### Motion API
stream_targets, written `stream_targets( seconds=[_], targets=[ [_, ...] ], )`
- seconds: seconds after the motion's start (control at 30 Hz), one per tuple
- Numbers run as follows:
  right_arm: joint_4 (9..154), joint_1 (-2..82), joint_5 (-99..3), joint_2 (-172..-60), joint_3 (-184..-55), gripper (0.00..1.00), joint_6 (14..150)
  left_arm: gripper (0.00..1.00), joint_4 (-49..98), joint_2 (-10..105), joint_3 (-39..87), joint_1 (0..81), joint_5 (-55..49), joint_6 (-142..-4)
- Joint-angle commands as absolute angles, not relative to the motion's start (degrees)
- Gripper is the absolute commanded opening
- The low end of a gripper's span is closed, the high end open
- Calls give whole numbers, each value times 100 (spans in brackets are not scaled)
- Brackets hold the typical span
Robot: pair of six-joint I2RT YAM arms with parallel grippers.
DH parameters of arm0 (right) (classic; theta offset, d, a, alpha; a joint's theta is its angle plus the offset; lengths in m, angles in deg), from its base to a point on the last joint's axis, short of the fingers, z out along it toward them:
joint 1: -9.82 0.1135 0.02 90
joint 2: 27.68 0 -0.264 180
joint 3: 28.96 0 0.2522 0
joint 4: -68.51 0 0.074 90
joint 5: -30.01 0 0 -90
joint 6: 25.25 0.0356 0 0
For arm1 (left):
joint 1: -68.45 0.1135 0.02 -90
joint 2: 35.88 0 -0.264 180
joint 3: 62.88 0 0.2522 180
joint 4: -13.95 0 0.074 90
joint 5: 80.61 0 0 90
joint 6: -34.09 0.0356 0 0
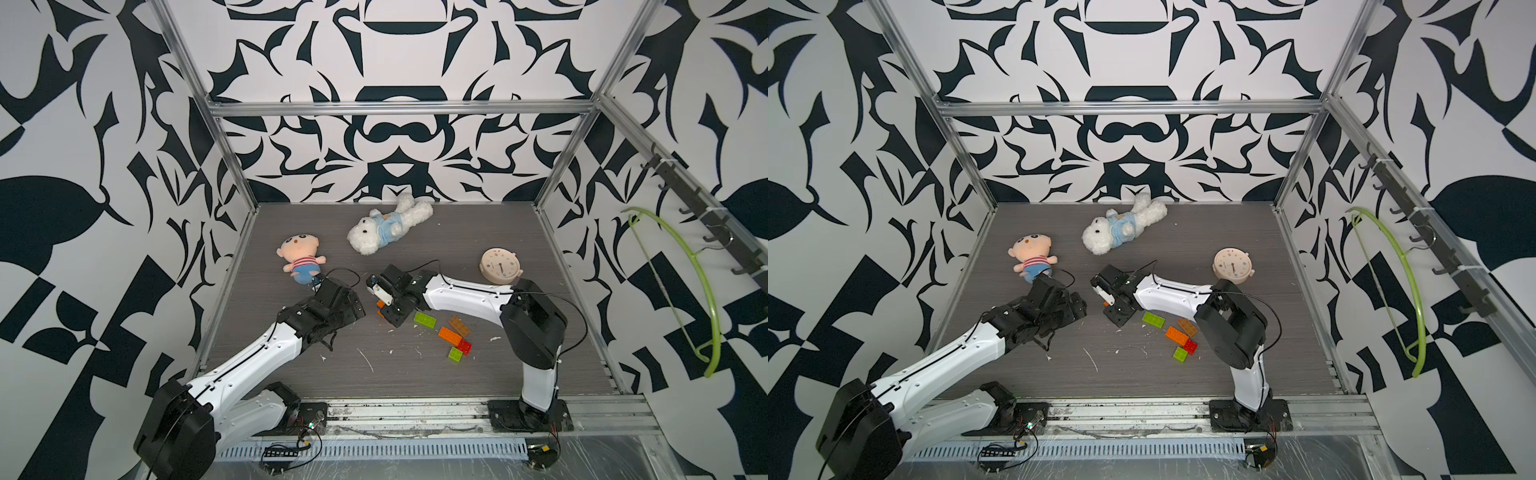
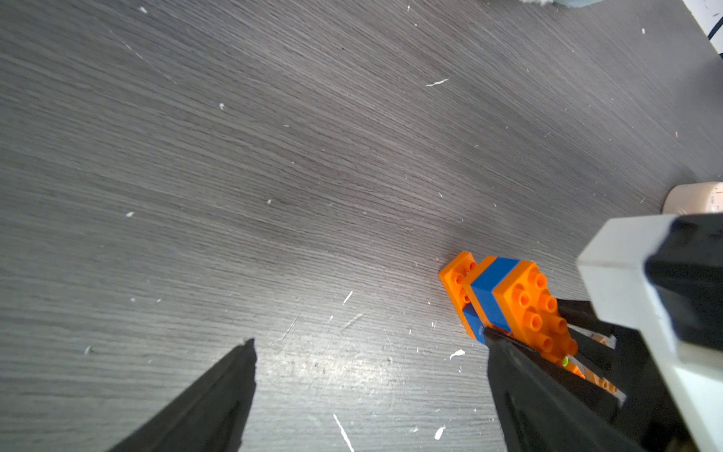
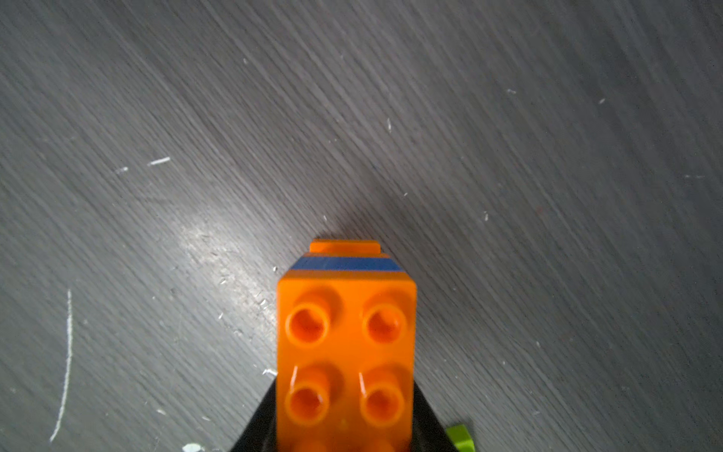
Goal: Assemble the number 5 with lego
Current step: Assemble the lego brick with the lego brick.
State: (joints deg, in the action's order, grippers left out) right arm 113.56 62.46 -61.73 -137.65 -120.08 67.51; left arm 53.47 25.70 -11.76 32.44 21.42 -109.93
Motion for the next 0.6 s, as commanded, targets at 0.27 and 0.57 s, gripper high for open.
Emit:
stream_targets(
  seconds=[0.27, 0.57],
  targets=[
    [11306, 6296, -6116, -13715, -11748, 34, 7063, 99, 5505, 2616, -1085, 3250, 2218, -11014],
    [11054, 6295, -6026, -13658, -11371, 34, 7073, 99, 5496, 2634, -1099, 3250, 2197, -11034]
  ],
)
